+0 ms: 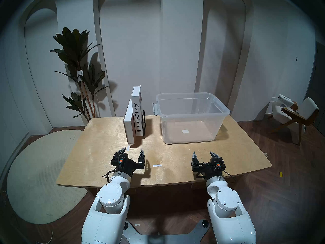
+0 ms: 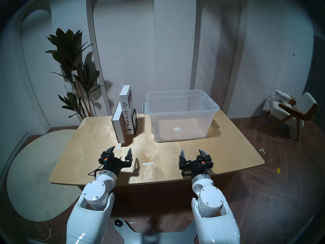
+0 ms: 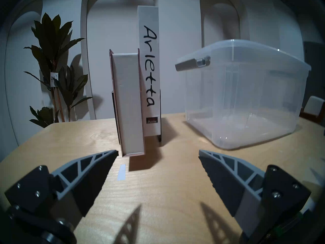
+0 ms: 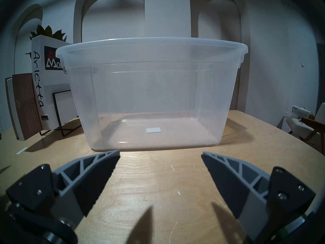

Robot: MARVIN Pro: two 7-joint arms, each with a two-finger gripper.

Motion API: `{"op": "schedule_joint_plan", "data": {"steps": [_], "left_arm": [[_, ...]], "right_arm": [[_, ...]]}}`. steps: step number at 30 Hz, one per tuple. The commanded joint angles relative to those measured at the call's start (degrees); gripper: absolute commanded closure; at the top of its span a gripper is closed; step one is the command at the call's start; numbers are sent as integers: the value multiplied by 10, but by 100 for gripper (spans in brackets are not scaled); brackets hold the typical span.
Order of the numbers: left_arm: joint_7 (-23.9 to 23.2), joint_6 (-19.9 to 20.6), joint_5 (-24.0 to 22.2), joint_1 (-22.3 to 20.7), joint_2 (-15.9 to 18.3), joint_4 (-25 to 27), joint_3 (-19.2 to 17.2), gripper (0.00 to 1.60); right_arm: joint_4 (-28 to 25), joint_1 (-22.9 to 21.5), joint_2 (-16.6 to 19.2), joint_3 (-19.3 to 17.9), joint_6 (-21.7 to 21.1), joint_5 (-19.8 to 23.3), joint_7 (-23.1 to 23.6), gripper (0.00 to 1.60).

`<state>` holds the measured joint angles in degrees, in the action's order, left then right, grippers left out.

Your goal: Pack the books into the storage box

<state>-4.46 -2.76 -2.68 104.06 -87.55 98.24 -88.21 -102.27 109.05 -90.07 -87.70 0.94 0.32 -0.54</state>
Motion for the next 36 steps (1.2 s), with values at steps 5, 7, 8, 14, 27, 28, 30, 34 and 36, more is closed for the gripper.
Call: {"op": "schedule_joint_plan", "data": {"steps": [5,7,8,14,27,28,30,34,36], "left_arm": [[-23,-42,-15,-57,11,-22,-6,0],[-22,-41,-12,-68,10,-30,-3,0],[-22,-41,-12,-68,10,-30,-3,0],[-18,-54,-10,-104,7,-64,-2,0],[66,64,35,-135,-15,-56,6,0],[66,64,35,-135,-15,-56,6,0],[76,99,38,-135,-16,-43,8,0],[80,110,41,-143,-12,-44,10,0],[63,94,27,-149,-8,-50,6,0]], "right_arm": [[-12,-1,-1,-1,2,0,-1,0],[-12,-1,-1,-1,3,0,-1,0],[-12,-1,-1,-1,3,0,-1,0],[-12,-1,-1,-1,3,0,-1,0],[-12,-1,-1,-1,3,0,-1,0],[-12,-1,-1,-1,3,0,-1,0],[-12,-1,-1,-1,3,0,-1,0],[-12,-1,-1,-1,2,0,-1,0],[-12,-1,-1,-1,3,0,-1,0]]}}
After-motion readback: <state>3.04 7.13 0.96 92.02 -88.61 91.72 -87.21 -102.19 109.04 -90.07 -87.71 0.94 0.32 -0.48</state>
